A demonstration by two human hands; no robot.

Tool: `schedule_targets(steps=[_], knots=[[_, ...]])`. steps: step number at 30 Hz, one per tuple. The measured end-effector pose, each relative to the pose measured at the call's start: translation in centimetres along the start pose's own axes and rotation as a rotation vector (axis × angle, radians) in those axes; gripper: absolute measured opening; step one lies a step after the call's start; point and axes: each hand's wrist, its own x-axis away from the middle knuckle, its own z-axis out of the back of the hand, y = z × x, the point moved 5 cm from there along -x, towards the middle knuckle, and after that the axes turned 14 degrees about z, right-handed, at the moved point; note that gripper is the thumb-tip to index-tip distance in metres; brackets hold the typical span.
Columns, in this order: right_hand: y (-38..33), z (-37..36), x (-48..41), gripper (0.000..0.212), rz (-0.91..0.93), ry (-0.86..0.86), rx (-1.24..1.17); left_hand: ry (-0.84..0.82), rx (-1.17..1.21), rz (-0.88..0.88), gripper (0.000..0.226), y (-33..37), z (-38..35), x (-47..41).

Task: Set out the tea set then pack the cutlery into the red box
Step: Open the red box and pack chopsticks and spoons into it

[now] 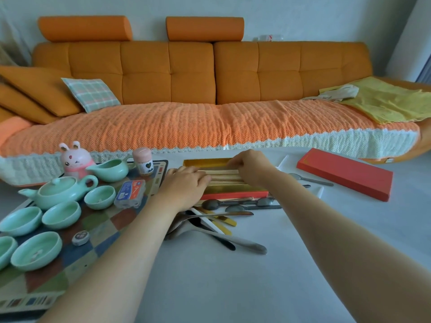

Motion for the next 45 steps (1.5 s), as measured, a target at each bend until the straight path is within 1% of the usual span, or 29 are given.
schedule_targets(steps=[2,4,5,7,10,12,14,16,18,20,24,27,31,34,39,43,45], knots=[[-0.5,-0.3,0.4,0.039,0.051,-0.044,0.018,0.005,0.017,-0.020,0.053,0.3,0.1,0.4],[-0.8,-0.8,1.0,0.034,0.081,-0.132,0.041,-0.039,0.030,-0.016,0.052,0.5,0.1,0.7],[-0.9,-1.0,1.3,0.035,0.089,-0.168,0.051,-0.053,0.047,-0.005,0.052,0.5,0.2,0.9],[-1.0,-1.0,1.9,0.037,0.101,-0.182,0.061,-0.013,0.080,-0.008,0.052,0.5,0.7,1.2],[-2.0,0.2,2.7,0.036,0.204,-0.048,0.114,0.145,0.104,-0.072,0.044,0.6,1.9,1.9],[-3.3,1.3,3.5,0.032,0.313,0.071,0.161,0.280,0.108,-0.144,0.030,1.0,2.7,2.8],[-4.3,1.8,4.4,0.032,0.340,0.108,0.177,0.349,0.118,-0.205,0.015,1.6,3.4,3.9],[-4.6,1.3,5.3,0.033,0.309,0.021,0.193,0.317,0.132,-0.231,0.009,1.9,3.7,4.9],[-4.6,0.2,6.4,0.034,0.297,-0.093,0.261,0.264,0.133,-0.223,0.013,1.9,3.6,5.7],[-4.4,-0.5,7.3,0.038,0.294,-0.158,0.332,0.173,0.122,-0.182,0.019,1.7,3.2,6.3],[-3.7,-1.0,8.4,0.044,0.242,-0.201,0.342,-0.072,0.041,-0.106,0.041,1.2,1.7,7.3],[-3.5,-1.0,8.6,0.043,0.232,-0.207,0.335,-0.143,0.018,-0.077,0.042,1.0,1.3,7.6],[-3.3,-1.1,8.6,0.035,0.212,-0.236,0.378,-0.178,0.051,-0.075,0.037,0.7,1.3,7.7],[-3.2,-1.3,8.4,0.030,0.190,-0.261,0.463,-0.179,0.093,-0.079,0.033,0.4,1.3,7.6],[-3.2,-1.9,7.9,0.025,0.154,-0.270,0.546,-0.082,0.180,-0.091,0.030,0.3,1.8,7.5],[-3.7,-1.0,7.7,0.017,0.188,-0.283,0.454,-0.018,0.203,-0.119,0.031,0.3,2.4,7.2],[-4.0,0.0,7.6,0.011,0.193,-0.258,0.411,-0.006,0.218,-0.122,0.032,0.3,2.5,6.9]])
